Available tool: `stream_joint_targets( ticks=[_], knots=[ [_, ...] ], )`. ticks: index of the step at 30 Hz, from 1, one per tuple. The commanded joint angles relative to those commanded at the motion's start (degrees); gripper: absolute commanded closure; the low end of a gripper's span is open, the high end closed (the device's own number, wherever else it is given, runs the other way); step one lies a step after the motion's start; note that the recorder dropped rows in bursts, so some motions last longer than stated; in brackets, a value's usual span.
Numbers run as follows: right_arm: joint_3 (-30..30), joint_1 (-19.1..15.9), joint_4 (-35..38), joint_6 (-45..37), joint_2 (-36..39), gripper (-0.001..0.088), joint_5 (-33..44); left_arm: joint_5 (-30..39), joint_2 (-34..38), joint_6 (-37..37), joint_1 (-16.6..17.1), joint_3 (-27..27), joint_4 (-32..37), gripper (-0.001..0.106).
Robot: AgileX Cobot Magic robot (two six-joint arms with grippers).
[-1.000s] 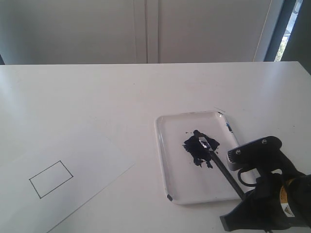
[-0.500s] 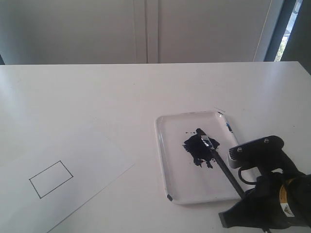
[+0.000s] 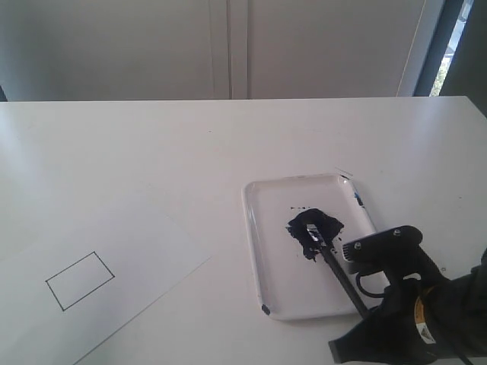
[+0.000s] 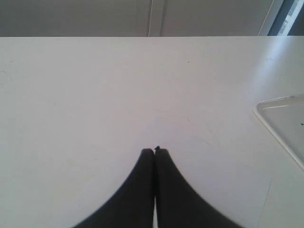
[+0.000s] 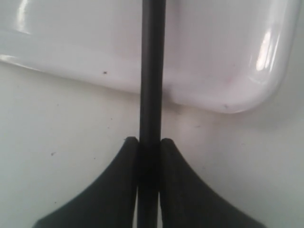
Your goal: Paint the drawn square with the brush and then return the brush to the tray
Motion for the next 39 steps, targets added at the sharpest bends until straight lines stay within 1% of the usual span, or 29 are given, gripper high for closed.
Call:
stream_joint_targets(
  ticks=[7, 9, 12, 16, 19, 30, 32, 34, 35, 39],
  knots=[
    [0.0, 0.0, -0.3, 0.0, 0.5, 0.0868, -1.3, 0.0, 0.0, 0.0, 0.0, 0.0, 0.0, 0.105],
    [0.0, 0.0, -1.4, 0.0, 0.5, 0.0865, -1.2, 0.0, 0.0, 0.0, 0.0, 0.0, 0.0, 0.105],
    [0.0, 0.0, -1.8, 0.0, 0.5, 0.0802, -1.2, 0.0, 0.0, 0.0, 0.0, 0.0, 0.0, 0.105],
    [0.0, 0.0, -1.8, 0.0, 0.5, 0.0671, -1.2, 0.0, 0.0, 0.0, 0.0, 0.0, 0.0, 0.105],
    [0.0, 0.0, -2.1, 0.0, 0.5, 0.0647, -1.2, 0.0, 0.0, 0.0, 0.0, 0.0, 0.0, 0.105],
    [0.0, 0.0, -2.7, 0.3, 0.5, 0.0653, -1.3, 0.0, 0.0, 0.0, 0.0, 0.0, 0.0, 0.105],
    [0.0, 0.0, -2.7, 0.6, 0.5, 0.0708, -1.4, 0.0, 0.0, 0.0, 0.0, 0.0, 0.0, 0.105],
    [0.0, 0.0, -2.7, 0.6, 0.5, 0.0805, -1.4, 0.0, 0.0, 0.0, 0.0, 0.0, 0.0, 0.105],
    [0.0, 0.0, -2.7, 0.6, 0.5, 0.0868, -1.4, 0.0, 0.0, 0.0, 0.0, 0.0, 0.0, 0.105],
    [0.0, 0.0, -2.7, 0.7, 0.5, 0.0868, -1.1, 0.0, 0.0, 0.0, 0.0, 0.0, 0.0, 0.105]
  ],
)
